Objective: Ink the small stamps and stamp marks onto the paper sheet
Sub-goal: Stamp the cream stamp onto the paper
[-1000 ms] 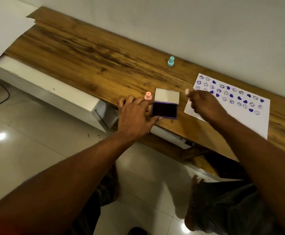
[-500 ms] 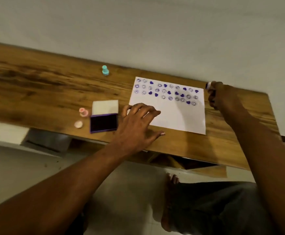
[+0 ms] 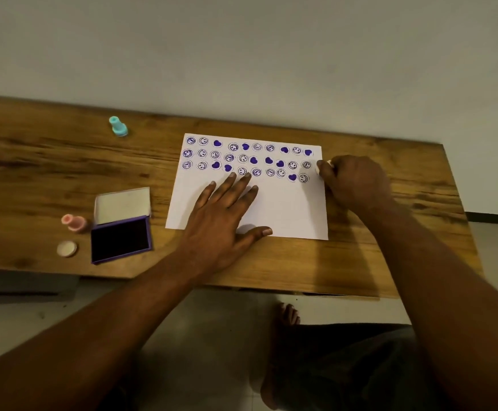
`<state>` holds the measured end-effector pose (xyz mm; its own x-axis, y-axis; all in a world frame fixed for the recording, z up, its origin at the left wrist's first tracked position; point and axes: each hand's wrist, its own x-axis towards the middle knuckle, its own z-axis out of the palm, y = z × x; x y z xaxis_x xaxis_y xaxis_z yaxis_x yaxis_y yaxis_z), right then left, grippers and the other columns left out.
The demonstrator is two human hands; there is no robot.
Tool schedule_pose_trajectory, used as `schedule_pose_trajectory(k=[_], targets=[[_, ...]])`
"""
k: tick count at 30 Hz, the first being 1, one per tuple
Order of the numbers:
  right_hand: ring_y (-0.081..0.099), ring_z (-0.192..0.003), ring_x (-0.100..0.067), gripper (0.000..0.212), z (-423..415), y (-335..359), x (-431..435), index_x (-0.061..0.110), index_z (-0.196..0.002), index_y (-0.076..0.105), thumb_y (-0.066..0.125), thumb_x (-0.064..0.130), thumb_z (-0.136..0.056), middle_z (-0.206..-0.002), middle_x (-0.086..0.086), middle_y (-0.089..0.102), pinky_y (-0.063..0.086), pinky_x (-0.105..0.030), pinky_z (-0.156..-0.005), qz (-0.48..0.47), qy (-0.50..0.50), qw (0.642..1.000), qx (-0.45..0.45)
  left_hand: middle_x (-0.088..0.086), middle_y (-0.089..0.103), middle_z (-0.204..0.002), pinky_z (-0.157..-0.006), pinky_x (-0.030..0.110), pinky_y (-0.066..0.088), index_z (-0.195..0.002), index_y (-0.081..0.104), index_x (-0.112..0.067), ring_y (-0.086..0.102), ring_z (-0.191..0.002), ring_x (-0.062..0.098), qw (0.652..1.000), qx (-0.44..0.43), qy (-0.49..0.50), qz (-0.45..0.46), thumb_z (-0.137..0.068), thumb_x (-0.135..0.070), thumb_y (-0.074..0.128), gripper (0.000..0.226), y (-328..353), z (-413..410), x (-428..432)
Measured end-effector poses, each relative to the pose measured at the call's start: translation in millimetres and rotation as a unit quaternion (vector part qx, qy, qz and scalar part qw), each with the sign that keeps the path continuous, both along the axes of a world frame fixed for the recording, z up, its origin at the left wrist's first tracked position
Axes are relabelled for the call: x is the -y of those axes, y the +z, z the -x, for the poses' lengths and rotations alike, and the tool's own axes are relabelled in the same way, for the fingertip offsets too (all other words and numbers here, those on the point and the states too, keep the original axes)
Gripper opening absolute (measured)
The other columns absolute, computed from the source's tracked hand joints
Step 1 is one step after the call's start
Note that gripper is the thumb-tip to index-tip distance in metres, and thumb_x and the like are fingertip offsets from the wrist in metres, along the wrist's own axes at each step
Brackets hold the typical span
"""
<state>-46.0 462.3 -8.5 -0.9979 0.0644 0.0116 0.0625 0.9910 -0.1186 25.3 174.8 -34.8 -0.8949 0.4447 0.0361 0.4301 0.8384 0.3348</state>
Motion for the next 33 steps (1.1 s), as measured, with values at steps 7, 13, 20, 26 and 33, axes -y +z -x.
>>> schedule_pose_trajectory(k=[7,13,20,26,33], targets=[[0.059,-0.074,-0.041,0.051,-2.1,-5.1,-3.8,0.02,-0.066,0.046,0.042,0.053,-0.105,-0.074,-0.019,0.065,0.031,-0.034,-0.062,0.013,0.017,1.0,0.003,-0.002,0.013,-0.175,-0.13,0.047,0.009,-0.166,0.027,-0.022,0.005,-0.162,0.016,1.0,0.006,0.007,0.001,-0.098,-0.079,0.025,0.088,-10.3,4.6,-1.7],[0.056,-0.073,-0.038,0.048,-1.2,-10.5,-1.7,0.019,-0.075,0.051,0.04,0.055,-0.105,-0.082,-0.019,0.07,0.032,-0.034,-0.064,-0.023,0.038,0.999,-0.004,-0.003,0.015,-0.175,-0.13,0.045,0.009,-0.166,0.028,-0.024,0.005,-0.162,0.015,1.0,0.01,0.012,-0.007,-0.099,-0.077,0.027,0.085,-11.0,4.7,-1.7],[0.065,-0.082,-0.042,0.052,0.6,-12.4,1.1,0.009,-0.087,0.068,0.042,0.05,-0.106,-0.086,-0.021,0.072,0.032,-0.034,-0.065,-0.077,0.056,0.995,-0.013,-0.003,0.014,-0.175,-0.13,0.044,0.008,-0.166,0.027,-0.023,0.004,-0.162,0.014,1.0,0.013,0.009,-0.01,-0.099,-0.077,0.022,0.087,-10.2,4.8,-0.6],[0.067,-0.096,-0.042,0.049,-1.3,-6.5,13.9,0.009,-0.107,0.07,0.041,0.049,-0.107,-0.101,-0.021,0.073,0.036,-0.036,-0.069,-0.121,0.038,0.992,0.012,-0.003,0.014,-0.175,-0.13,0.044,0.007,-0.166,0.027,-0.023,0.004,-0.162,0.014,1.0,0.012,0.011,-0.01,-0.099,-0.077,0.021,0.086,-11.0,4.5,-1.6],[0.067,-0.107,-0.037,0.051,0.7,11.8,31.9,0.009,-0.119,0.068,0.031,0.043,-0.111,-0.117,-0.017,0.07,0.041,-0.036,-0.073,-0.222,0.052,0.97,0.087,-0.002,0.013,-0.175,-0.131,0.04,0.002,-0.166,0.025,-0.023,0.004,-0.162,0.016,1.0,0.013,0.012,-0.008,-0.097,-0.081,0.01,0.091,-14.2,4.7,-3.5]])
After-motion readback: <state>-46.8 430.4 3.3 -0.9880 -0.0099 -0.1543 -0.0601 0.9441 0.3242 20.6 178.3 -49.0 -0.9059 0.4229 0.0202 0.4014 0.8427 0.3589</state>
